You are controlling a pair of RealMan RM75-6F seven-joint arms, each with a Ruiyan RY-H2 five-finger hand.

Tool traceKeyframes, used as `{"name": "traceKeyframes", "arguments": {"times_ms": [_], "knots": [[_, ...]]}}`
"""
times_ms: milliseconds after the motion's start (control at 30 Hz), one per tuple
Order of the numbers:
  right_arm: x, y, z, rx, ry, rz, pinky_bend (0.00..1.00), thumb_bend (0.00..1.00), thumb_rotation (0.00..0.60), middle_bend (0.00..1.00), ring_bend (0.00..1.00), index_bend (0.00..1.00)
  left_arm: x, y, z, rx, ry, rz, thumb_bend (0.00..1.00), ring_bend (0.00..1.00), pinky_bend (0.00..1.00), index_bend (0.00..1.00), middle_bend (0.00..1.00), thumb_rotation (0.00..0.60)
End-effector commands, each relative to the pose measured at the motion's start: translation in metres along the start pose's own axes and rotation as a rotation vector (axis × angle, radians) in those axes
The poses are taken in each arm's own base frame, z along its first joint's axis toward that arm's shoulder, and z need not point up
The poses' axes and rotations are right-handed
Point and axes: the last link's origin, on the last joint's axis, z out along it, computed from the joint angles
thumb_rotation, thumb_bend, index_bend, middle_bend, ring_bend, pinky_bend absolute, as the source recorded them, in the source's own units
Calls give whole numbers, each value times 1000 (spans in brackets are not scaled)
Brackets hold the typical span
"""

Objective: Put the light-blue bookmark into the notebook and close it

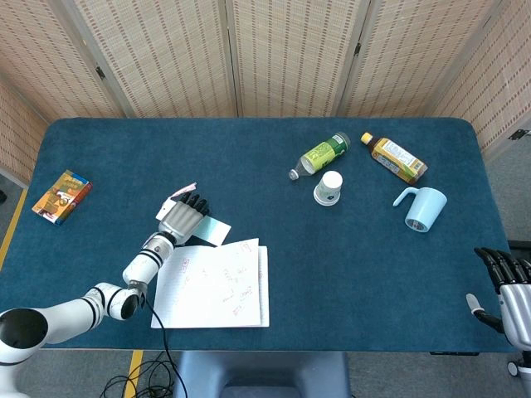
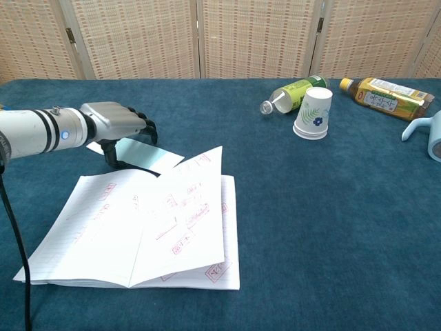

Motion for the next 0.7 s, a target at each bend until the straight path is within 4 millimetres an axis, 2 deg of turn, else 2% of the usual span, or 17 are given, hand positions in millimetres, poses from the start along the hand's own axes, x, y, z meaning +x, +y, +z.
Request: {"name": "traceKeyframes", "arguments": {"times_ms": [33,233,400,700], "knots": [[0,1,0,-2,-1,0,205,226,600,178,141,136,0,1,3,4,-10,-3,342,43,93,215,104,600],[0,2,-1,-7,-1,1,205,226,600,178,141,136,0,3,6,13,-16,-6,342,42,93,216,104,600],[0,2,0,-6,-3,2,205,226,600,178,141,136,1,6,6,15,2,-19,342,43,93,266,104,600],[-1,3,0,-6,-4,3,205,226,600,177,140,136,-2,6,6,17,11,-31,342,43,93,287,104,600]]}}
